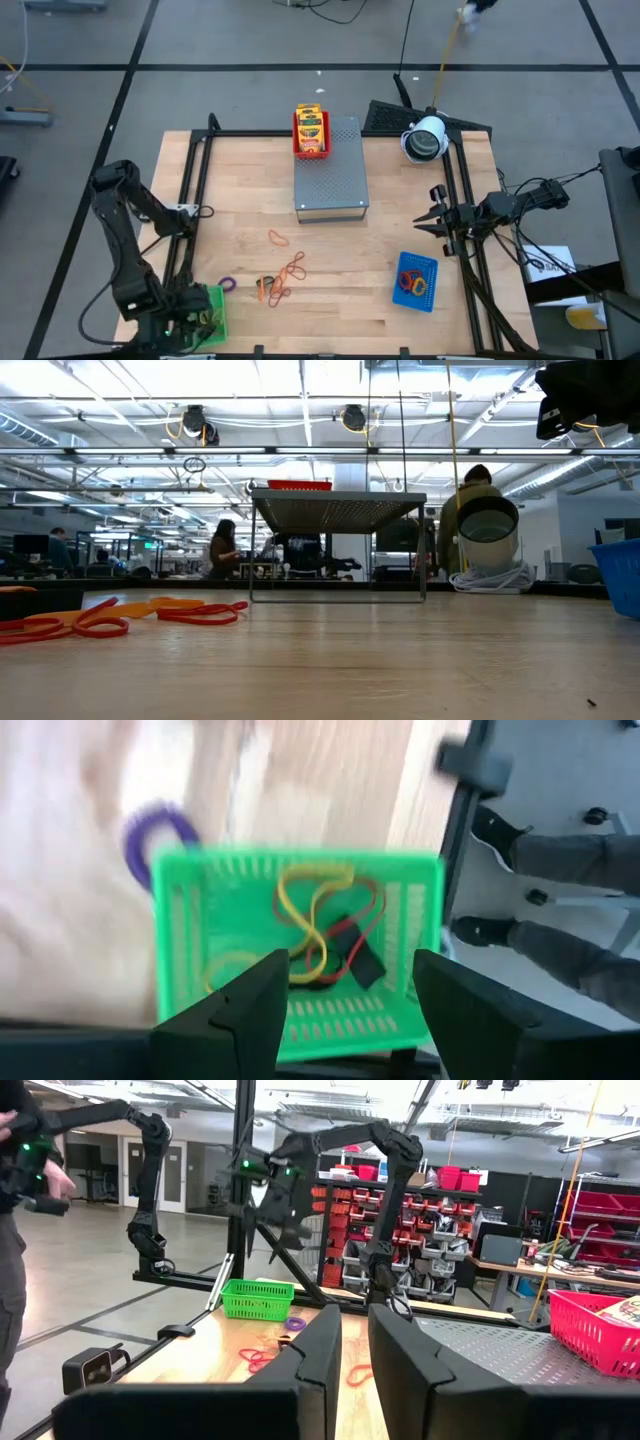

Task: Pick & Place Office Desk Supplies
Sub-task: Put the orange rubber band into the green bin

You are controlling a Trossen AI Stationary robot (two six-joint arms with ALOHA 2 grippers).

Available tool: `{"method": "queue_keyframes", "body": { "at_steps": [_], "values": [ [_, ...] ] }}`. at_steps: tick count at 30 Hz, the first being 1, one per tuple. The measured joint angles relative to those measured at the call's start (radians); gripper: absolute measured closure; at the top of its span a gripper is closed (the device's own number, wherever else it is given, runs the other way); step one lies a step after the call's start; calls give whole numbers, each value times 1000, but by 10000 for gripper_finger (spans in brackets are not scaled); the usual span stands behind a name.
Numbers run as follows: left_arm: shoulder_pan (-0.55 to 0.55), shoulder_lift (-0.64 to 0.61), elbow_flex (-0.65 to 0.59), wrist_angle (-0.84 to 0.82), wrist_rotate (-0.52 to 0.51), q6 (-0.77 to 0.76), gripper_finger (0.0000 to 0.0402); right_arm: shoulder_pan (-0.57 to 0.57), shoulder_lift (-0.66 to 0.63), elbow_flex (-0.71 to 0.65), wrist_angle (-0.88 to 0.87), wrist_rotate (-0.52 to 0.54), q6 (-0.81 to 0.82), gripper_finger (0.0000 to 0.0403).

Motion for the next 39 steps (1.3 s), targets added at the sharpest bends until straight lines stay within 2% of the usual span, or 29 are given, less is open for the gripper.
{"method": "queue_keyframes", "body": {
  "at_steps": [2, 7, 9, 15, 19, 29, 39],
  "values": [
    [47, 0, 44, -44, 0, 72, 177, 0, 0, 0, 0, 0, 0, 358],
    [232, 6, 60, -20, 146, 269, 176, 0, 0, 0, 0, 0, 0, 358],
    [307, 16, 60, -14, 169, 330, 176, 0, 0, 0, 0, 0, 0, 358],
    [527, 25, 60, -5, 171, 364, 176, 0, 0, 0, 0, 0, 0, 358],
    [609, 43, 60, 23, 171, 370, 176, 0, 0, 0, 0, 0, 0, 358],
    [669, 148, 60, 156, 224, 384, 176, 0, 0, 0, 0, 0, 0, 358],
    [632, 193, 60, 124, 81, 50, 176, 0, 0, 0, 0, 0, 0, 358]
  ]
}}
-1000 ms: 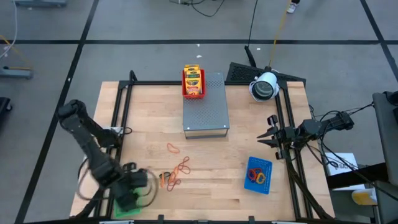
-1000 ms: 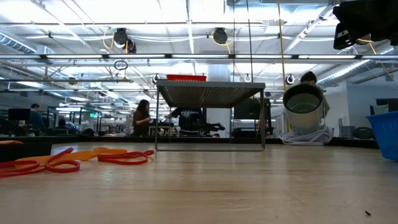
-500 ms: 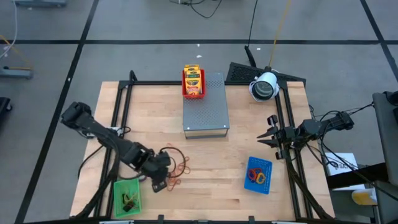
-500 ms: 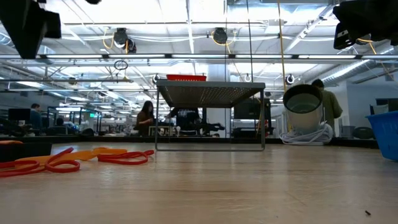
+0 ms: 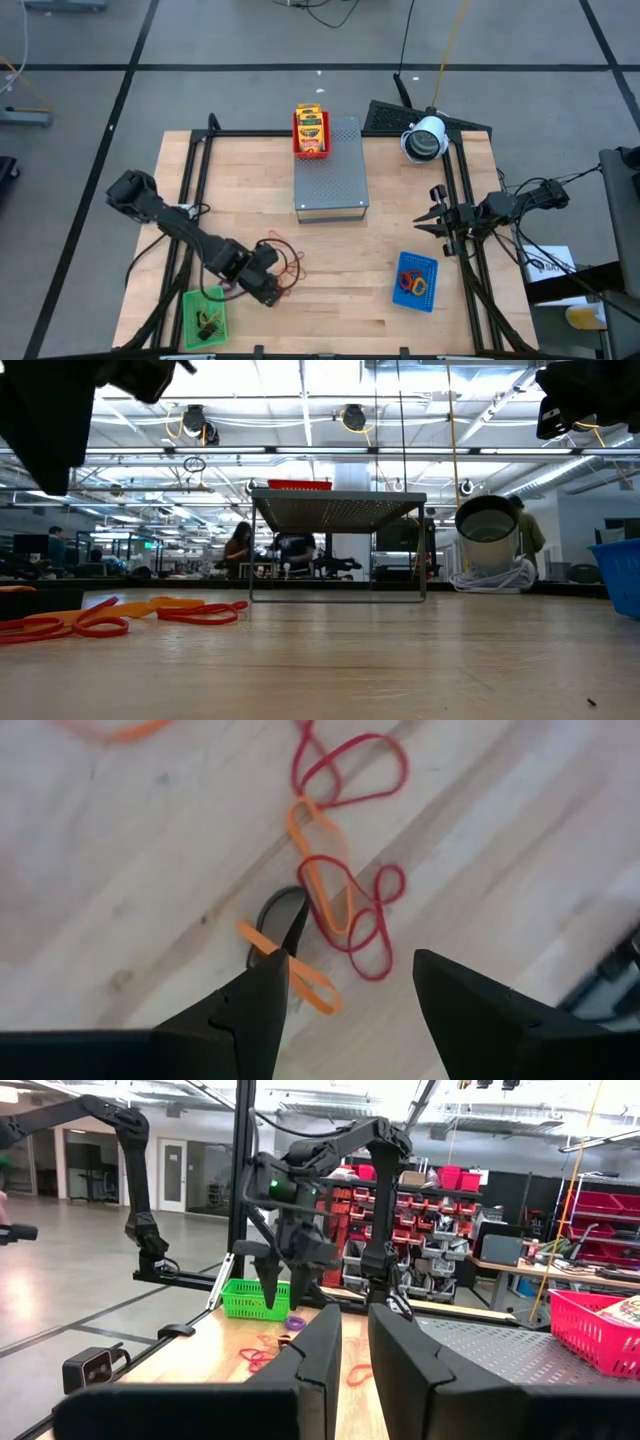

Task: Pick & Place Office Desk Supplies
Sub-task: Put the orange rubber band into the green bin

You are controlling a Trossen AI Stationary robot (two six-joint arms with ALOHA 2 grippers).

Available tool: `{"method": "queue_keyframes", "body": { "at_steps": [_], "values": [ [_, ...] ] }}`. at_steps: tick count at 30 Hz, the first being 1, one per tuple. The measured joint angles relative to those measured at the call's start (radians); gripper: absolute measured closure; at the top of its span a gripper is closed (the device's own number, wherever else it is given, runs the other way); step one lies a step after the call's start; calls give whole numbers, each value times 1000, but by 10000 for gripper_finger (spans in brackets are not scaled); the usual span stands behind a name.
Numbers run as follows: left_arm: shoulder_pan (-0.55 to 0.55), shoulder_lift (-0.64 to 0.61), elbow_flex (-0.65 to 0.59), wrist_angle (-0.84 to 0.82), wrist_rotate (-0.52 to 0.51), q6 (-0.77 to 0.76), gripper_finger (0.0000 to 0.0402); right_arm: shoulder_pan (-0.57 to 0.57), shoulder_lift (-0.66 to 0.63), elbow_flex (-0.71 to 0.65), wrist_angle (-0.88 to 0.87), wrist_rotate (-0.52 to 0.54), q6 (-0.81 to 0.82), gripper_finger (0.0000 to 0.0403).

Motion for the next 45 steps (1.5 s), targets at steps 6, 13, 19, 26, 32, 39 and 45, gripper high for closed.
{"method": "queue_keyframes", "body": {
  "at_steps": [6, 13, 19, 26, 32, 39, 45],
  "values": [
    [-2, 69, -1, 25, 47, -157, 176, 0, 0, 0, 0, 0, 0, 358],
    [-29, 99, -1, 61, 54, -344, 176, 0, 0, 0, 0, 0, 0, 358],
    [-47, 129, -1, 64, 67, -451, 176, 0, 0, 0, 0, 0, 0, 358],
    [-47, 145, -1, 54, 88, -485, 176, 0, 0, 0, 0, 0, 0, 358],
    [-47, 145, -1, 17, 80, -512, 176, 0, 0, 0, 0, 0, 0, 358],
    [-47, 156, 0, -2, 63, -518, 176, 0, 0, 0, 0, 0, 0, 358],
    [-48, 184, -1, 3, 81, -521, 176, 0, 0, 0, 0, 0, 0, 358]
  ]
}}
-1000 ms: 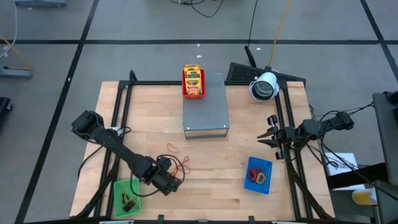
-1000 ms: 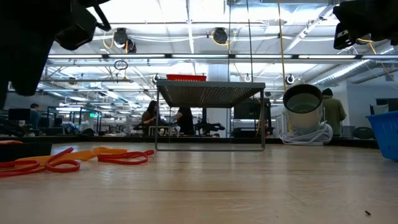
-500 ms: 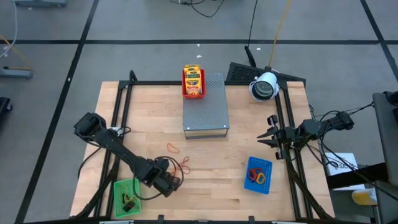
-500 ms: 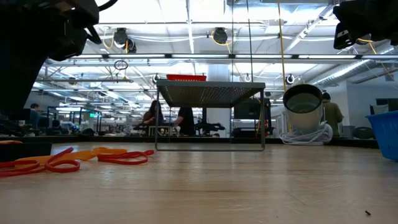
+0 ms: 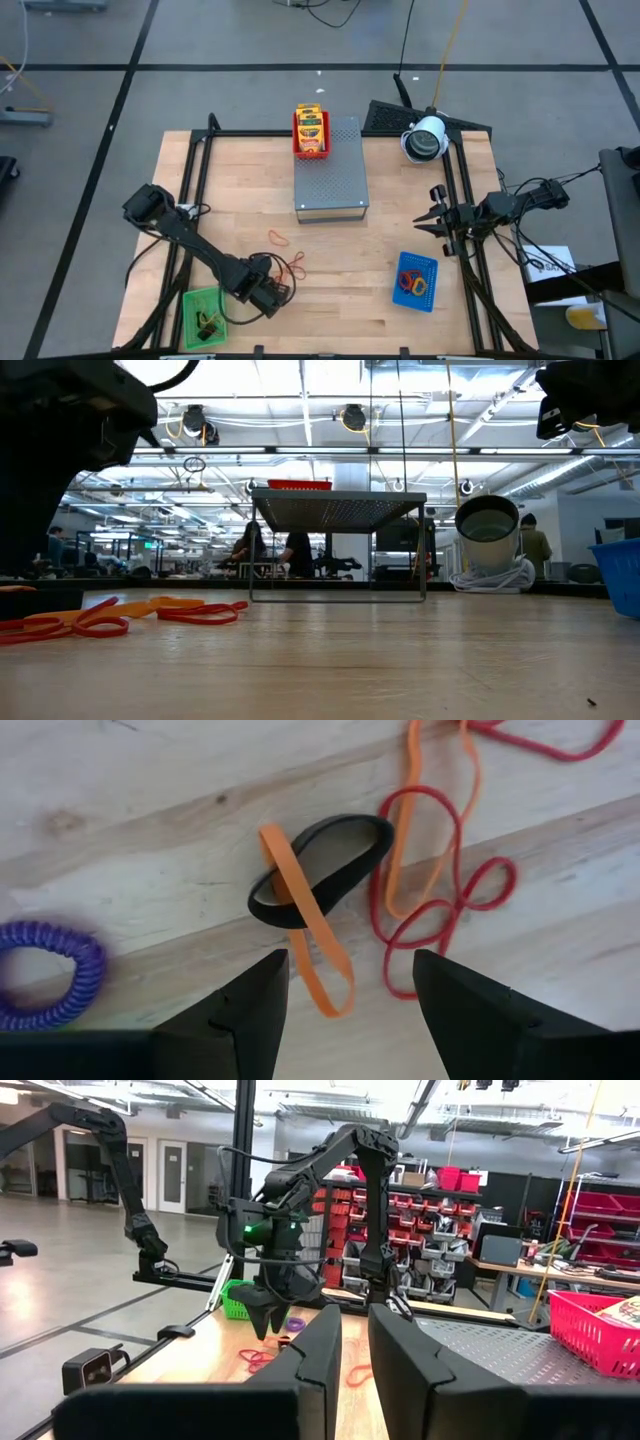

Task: Pick & Place Office Desk Supplies
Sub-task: Put the orange rubber band into the green bin

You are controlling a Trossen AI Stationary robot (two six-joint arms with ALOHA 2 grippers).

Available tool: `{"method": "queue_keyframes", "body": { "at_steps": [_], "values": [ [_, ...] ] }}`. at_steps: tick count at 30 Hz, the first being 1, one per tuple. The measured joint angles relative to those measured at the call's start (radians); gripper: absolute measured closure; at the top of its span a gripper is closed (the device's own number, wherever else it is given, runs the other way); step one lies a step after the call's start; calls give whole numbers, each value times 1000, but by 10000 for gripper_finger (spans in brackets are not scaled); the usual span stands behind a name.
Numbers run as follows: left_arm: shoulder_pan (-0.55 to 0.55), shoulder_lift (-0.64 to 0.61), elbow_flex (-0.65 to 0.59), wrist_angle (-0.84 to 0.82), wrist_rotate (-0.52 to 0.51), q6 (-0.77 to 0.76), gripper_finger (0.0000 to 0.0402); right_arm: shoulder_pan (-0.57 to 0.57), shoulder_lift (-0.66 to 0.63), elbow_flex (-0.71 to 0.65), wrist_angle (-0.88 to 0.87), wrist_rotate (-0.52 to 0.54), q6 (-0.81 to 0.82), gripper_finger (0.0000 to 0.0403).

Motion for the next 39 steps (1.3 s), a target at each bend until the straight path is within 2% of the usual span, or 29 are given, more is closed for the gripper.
{"method": "queue_keyframes", "body": {
  "at_steps": [11, 14, 17, 23, 24, 32, 39],
  "values": [
    [0, 57, -1, 36, 21, 28, 177, 0, 1, 0, -1, 0, 0, 358],
    [0, 57, -1, 35, 18, 38, 190, 0, 1, 0, 0, 0, 0, 358],
    [0, 57, -1, 31, 8, 43, 233, 0, 1, 0, 0, 0, 0, 358],
    [0, 57, -1, 30, -1, 87, 373, 0, 1, 0, 0, 0, 0, 358],
    [0, 57, -1, 29, -1, 93, 386, 0, 1, 0, 0, 0, 0, 358],
    [-4, 47, -1, 29, 38, 133, 395, 0, 1, 0, 0, 0, 0, 358],
    [-25, -44, 1, 27, 23, 131, 397, 0, 1, 0, 0, 0, 0, 358]
  ]
}}
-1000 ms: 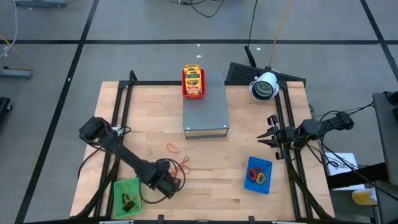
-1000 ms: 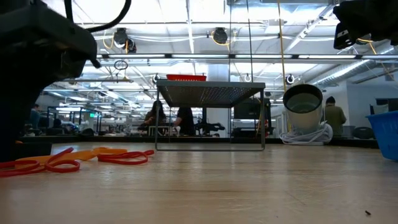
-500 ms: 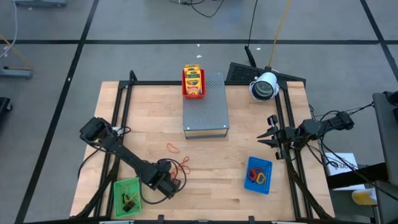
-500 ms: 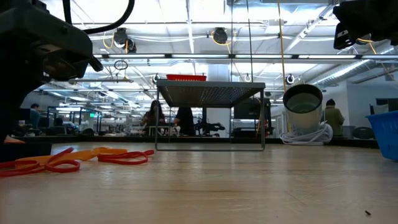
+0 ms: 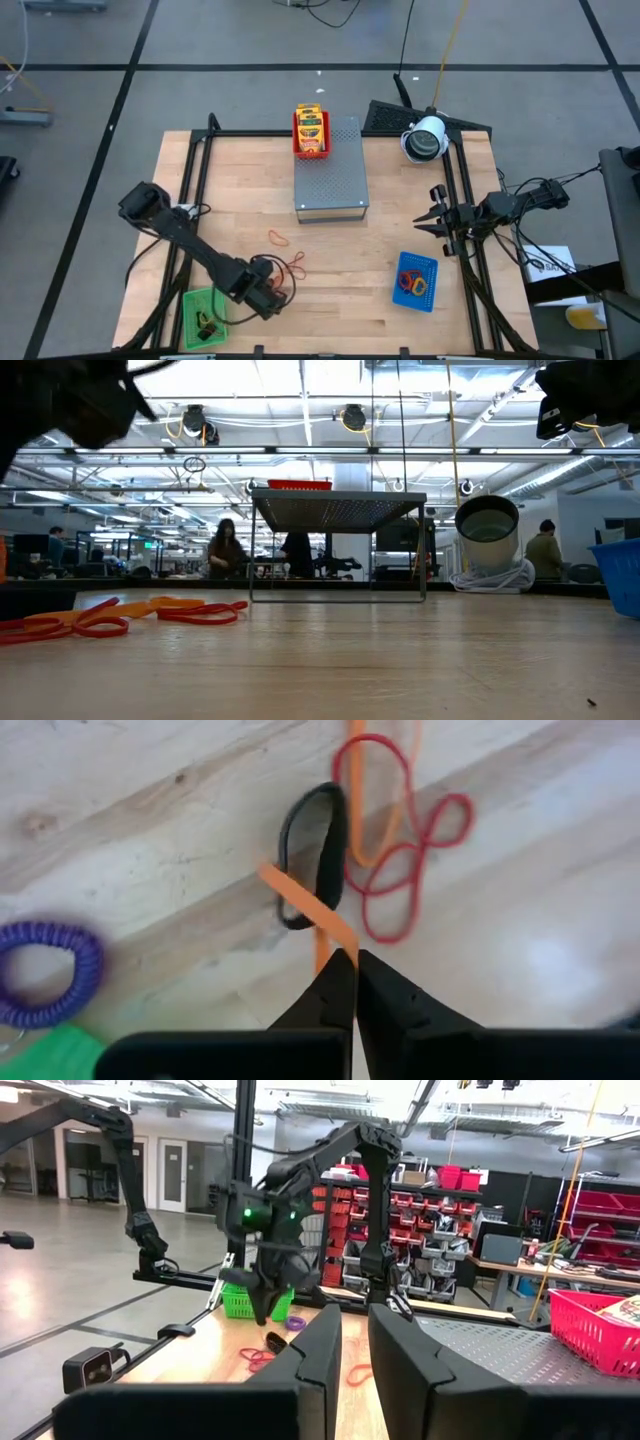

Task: Pick & Place Office Desk Supplies
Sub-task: Put the orange rubber band into the green bin

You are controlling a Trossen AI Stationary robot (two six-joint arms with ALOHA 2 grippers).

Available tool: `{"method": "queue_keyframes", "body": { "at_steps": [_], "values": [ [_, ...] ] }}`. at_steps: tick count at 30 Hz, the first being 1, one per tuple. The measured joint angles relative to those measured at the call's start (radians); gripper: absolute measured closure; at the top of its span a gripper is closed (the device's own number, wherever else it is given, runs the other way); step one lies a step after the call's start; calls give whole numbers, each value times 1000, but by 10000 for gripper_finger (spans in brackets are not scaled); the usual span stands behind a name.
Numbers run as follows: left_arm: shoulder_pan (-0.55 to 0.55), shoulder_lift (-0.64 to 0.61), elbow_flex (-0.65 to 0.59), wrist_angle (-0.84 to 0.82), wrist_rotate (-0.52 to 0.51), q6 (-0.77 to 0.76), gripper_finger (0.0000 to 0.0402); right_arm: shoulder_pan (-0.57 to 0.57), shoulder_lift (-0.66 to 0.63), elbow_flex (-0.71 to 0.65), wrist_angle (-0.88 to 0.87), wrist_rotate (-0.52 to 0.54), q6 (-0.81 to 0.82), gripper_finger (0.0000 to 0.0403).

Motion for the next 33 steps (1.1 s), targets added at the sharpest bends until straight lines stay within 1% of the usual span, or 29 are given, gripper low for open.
{"method": "queue_keyframes", "body": {
  "at_steps": [6, 9, 12, 18, 20, 23, 27, 29, 33],
  "values": [
    [-22, -78, 2, -10, -44, -13, 397, 0, 0, 0, 0, 0, 0, 358],
    [-29, -98, 31, -78, -64, -18, 398, 0, 0, 0, 0, 0, 0, 358],
    [-33, -98, 106, -239, -67, -9, 398, 0, 0, 0, 0, 0, 0, 358],
    [-42, -98, 310, -544, -67, 45, 398, 0, 0, 0, 0, 0, 0, 358],
    [-49, -98, 372, -608, -68, 64, 399, 0, 0, 0, 0, 0, 0, 358],
    [-64, -99, 427, -641, -46, 98, 397, 0, 0, 0, 0, 0, 0, 358],
    [-87, -101, 426, -656, 7, 113, 399, 0, 0, 0, 0, 0, 0, 358],
    [-111, -126, 395, -659, 12, 87, 398, 0, 0, 0, 0, 0, 0, 358],
    [-146, -200, 309, -584, 13, 18, 399, 0, 0, 0, 0, 0, 0, 358]
  ]
}}
